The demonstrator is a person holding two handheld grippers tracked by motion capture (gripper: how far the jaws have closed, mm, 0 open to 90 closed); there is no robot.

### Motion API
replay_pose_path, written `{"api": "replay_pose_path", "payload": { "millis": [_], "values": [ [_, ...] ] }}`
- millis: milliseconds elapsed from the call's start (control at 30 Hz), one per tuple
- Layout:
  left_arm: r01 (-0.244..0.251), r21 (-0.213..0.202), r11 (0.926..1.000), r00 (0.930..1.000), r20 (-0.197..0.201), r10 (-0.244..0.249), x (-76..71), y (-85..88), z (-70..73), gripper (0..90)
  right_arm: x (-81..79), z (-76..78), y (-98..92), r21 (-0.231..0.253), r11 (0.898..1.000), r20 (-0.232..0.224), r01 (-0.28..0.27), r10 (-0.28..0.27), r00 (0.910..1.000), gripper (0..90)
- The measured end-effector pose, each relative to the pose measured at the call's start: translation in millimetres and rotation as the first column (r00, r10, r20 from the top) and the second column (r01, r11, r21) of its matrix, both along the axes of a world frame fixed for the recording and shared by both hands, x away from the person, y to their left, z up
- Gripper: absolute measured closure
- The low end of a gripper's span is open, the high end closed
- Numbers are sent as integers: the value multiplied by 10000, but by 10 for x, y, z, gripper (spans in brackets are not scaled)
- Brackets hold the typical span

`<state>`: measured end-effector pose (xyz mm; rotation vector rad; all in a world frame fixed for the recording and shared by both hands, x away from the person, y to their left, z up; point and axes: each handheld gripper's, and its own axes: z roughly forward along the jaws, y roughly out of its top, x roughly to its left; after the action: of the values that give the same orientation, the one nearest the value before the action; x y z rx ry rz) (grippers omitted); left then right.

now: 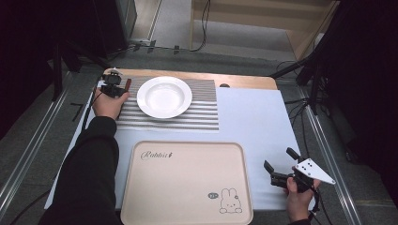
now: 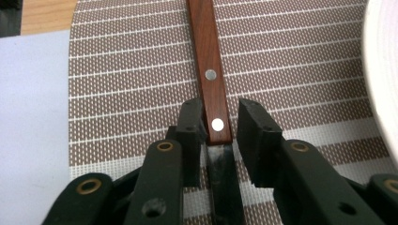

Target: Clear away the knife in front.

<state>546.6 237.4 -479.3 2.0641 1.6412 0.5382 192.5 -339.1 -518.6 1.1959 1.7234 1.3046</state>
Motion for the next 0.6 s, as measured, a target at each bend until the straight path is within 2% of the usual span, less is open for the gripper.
{"api": "replay_pose_path", "payload": {
  "millis": [67,100,367,433,600],
  "values": [
    [-15,-26,10000,10000,12,15,0,-5,-4,762,0,-1,2,-23,10000,-10,2,-2,10000,0],
    [14,90,10000,10000,63,-15,-6,-26,-5,768,1,-1,4,-20,10000,-16,8,-8,10000,0],
    [121,182,9998,9999,-97,-119,-27,-15,27,772,2,-2,6,-45,10000,-13,2,-2,10000,0],
    [120,-57,9999,9999,0,-120,-45,8,79,773,2,-2,9,-54,10000,-11,-17,17,10000,0],
    [247,-215,9995,9996,106,-245,-90,14,157,773,4,-2,10,-57,10000,1,-18,18,10000,0]
  ]
}}
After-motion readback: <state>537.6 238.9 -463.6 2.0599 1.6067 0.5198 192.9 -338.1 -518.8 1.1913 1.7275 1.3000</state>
